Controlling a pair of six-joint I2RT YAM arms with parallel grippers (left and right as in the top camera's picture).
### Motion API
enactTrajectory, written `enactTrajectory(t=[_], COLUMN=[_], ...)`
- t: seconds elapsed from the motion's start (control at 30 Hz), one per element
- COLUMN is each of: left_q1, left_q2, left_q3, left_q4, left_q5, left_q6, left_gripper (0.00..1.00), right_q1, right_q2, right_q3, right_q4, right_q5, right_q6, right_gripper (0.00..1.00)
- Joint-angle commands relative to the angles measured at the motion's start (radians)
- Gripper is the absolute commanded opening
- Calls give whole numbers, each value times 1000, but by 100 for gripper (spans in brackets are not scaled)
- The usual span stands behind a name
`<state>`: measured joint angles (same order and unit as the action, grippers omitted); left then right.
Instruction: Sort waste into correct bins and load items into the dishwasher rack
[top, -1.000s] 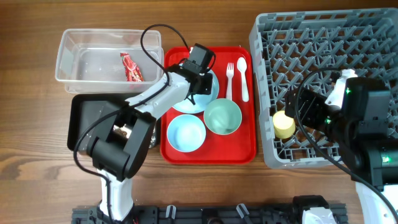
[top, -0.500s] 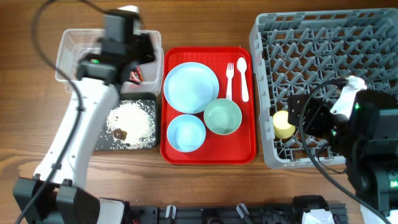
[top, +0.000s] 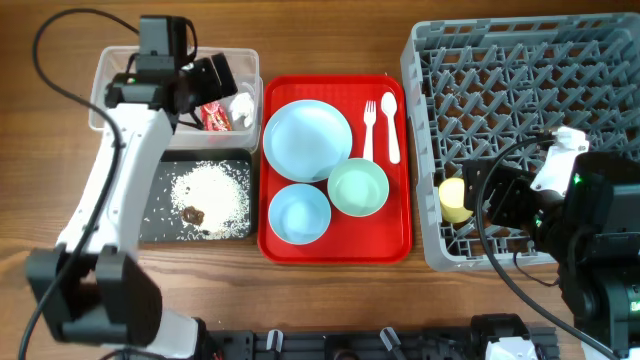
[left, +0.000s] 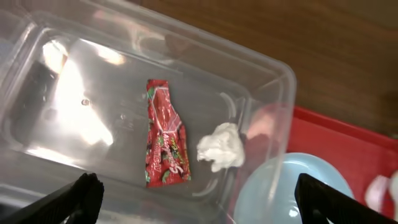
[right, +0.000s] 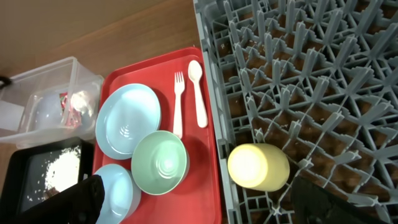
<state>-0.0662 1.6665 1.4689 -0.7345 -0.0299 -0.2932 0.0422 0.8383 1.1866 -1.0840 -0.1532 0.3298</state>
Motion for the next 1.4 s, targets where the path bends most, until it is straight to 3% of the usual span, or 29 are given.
enactTrajectory(t=[0.0,0.63,1.2,1.37], left_q1=[-6,-68,-68,-60], left_q2=[-140,-685,-749,-757], left_q3=[74,73,73,39], left_q4=[-56,-295,-355,-385], left_q5=[111,126,126,46], left_q6=[1,28,28,35], left_gripper=[100,100,100,100], right_q1=[-2,-2,-2,-2], right_q2=[-12,24,190,280], right_q3=[14,12,12,12], right_q4=[1,-1,-1,-1], right_q5=[-14,-13,-13,-13], right_q6=[-26,-13,-12,-13], right_gripper=[97,100,100,100])
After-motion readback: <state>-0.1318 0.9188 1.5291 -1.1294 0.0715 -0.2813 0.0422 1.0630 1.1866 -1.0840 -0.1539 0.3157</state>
